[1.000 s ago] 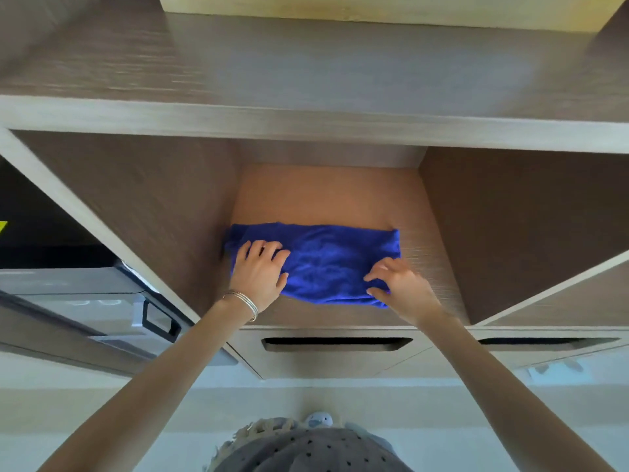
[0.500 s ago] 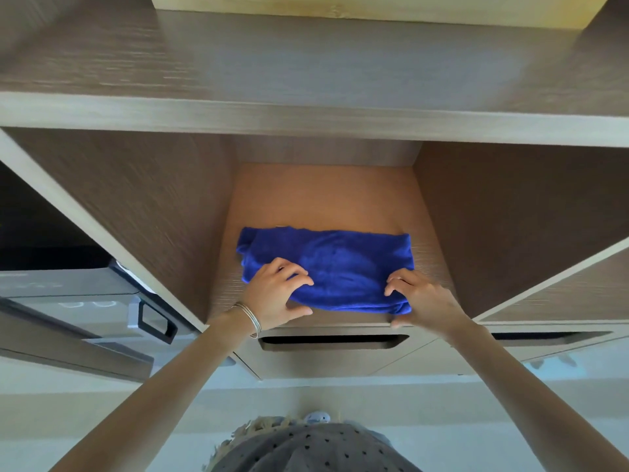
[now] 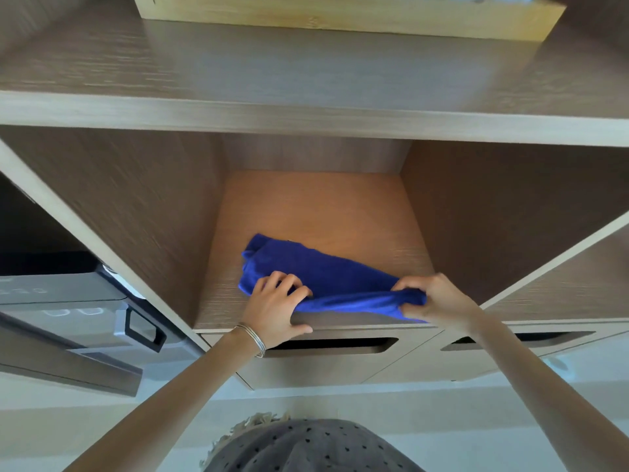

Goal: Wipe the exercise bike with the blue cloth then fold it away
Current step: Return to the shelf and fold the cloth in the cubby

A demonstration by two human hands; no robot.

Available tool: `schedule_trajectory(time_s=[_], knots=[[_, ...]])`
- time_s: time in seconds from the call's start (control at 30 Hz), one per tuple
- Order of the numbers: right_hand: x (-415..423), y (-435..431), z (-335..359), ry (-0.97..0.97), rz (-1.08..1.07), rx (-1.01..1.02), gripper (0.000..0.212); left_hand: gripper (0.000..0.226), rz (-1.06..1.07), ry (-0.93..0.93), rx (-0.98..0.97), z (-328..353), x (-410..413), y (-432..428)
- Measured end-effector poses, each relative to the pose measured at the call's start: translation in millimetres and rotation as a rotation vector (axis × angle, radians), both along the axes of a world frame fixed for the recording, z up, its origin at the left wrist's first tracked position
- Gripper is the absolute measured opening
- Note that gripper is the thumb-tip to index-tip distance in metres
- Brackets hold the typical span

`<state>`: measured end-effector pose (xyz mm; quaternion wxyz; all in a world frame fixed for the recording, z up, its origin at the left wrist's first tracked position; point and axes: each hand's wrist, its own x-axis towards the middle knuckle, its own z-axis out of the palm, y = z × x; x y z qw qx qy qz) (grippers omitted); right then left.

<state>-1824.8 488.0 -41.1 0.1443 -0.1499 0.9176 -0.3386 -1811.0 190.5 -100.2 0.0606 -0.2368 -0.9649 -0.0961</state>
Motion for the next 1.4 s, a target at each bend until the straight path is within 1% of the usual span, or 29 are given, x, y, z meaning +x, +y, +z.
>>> schedule_trajectory(time_s=[0.13, 0.2, 0.27, 0.33, 0.4, 0.47, 0.53, 0.57, 0.6, 0.67, 0.7, 0.73, 0.77, 0.8, 0.83, 0.9, 0.97, 1.03, 1.13, 1.2, 1.27, 1.4], knots=[[-11.7, 7.8, 16.4, -0.061, -0.120, -0.185, 0.034, 0.022, 0.048, 0.089, 0.171, 1.2, -4.9, 3.1], [-17.4, 13.1, 21.9, -0.108, -0.172, -0.246, 0.029, 0.015, 0.111, 0.046, 0.195, 7.7, -12.8, -0.6], [-21.9, 17.5, 27.1, -0.146, -0.189, -0.244, 0.025, 0.014, 0.189, -0.087, 0.191, 16.3, -22.5, -8.6], [-26.1, 21.6, 30.7, -0.158, -0.174, -0.174, 0.022, 0.013, 0.168, -0.295, 0.224, 27.8, -33.7, -15.8], [-30.6, 25.2, 33.1, -0.183, -0.159, -0.089, 0.020, 0.005, 0.101, -0.580, 0.345, 44.2, -43.5, -20.5], [-35.5, 26.7, 35.0, -0.222, -0.180, -0.053, 0.021, 0.005, 0.065, -0.785, 0.487, 59.5, -52.5, -25.6], [-43.3, 25.2, 34.6, -0.223, -0.222, 0.007, 0.020, 0.003, 0.093, -0.905, 0.558, 70.5, -63.0, -27.9], [-49.1, 22.5, 33.8, -0.206, -0.241, 0.048, 0.019, 0.003, 0.115, -0.921, 0.568, 73.9, -69.6, -26.0], [-56.4, 18.6, 32.6, -0.165, -0.263, 0.087, 0.016, 0.004, 0.143, -0.902, 0.570, 76.1, -77.3, -22.5], [-72.7, 7.8, 28.3, -0.013, -0.320, 0.205, 0.009, 0.009, 0.230, -0.758, 0.546, 75.8, -94.6, -13.8], [-79.9, 2.2, 25.6, 0.069, -0.355, 0.277, 0.019, 0.016, 0.270, -0.665, 0.507, 73.6, -103.1, -10.3], [-85.3, -2.6, 21.6, 0.122, -0.384, 0.337, 0.031, 0.026, 0.309, -0.578, 0.427, 70.7, -110.0, -7.5], [-87.9, -7.4, 18.1, 0.154, -0.400, 0.366, 0.038, 0.038, 0.347, -0.509, 0.299, 66.4, -114.7, -6.2], [-88.4, -11.8, 13.8, 0.172, -0.393, 0.360, 0.041, 0.048, 0.364, -0.454, 0.158, 61.5, -116.9, -6.1], [-86.4, -16.1, 9.5, 0.181, -0.359, 0.339, 0.042, 0.052, 0.354, -0.415, 0.072, 56.1, -117.2, -6.5], [-78.0, -20.0, -4.4, 0.188, -0.237, 0.330, 0.044, 0.052, 0.271, -0.403, 0.048, 43.2, -112.1, -6.5], [-65.6, -22.3, -20.5, 0.144, -0.121, 0.412, 0.048, 0.052, 0.158, -0.428, 0.018, 28.6, -100.5, -9.4], [-52.0, -23.0, -36.6, 0.075, -0.051, 0.503, 0.053, 0.060, 0.099, -0.453, -0.041, 12.4, -86.4, -16.2], [-36.2, -19.4, -51.5, 0.099, -0.061, 0.538, 0.054, 0.074, 0.059, -0.417, -0.115, -5.8, -71.1, -26.0], [-29.5, -15.2, -51.1, 0.114, -0.086, 0.549, 0.053, 0.080, 0.022, -0.398, -0.158, -11.0, -62.9, -28.8], [-26.5, -12.5, -47.0, 0.120, -0.103, 0.581, 0.051, 0.079, -0.004, -0.402, -0.153, -11.0, -56.2, -30.3], [-24.9, -25.5, -40.4, 0.222, -0.148, 0.604, 0.041, 0.065, 0.008, -0.378, -0.013, -4.5, -47.4, -28.8]])
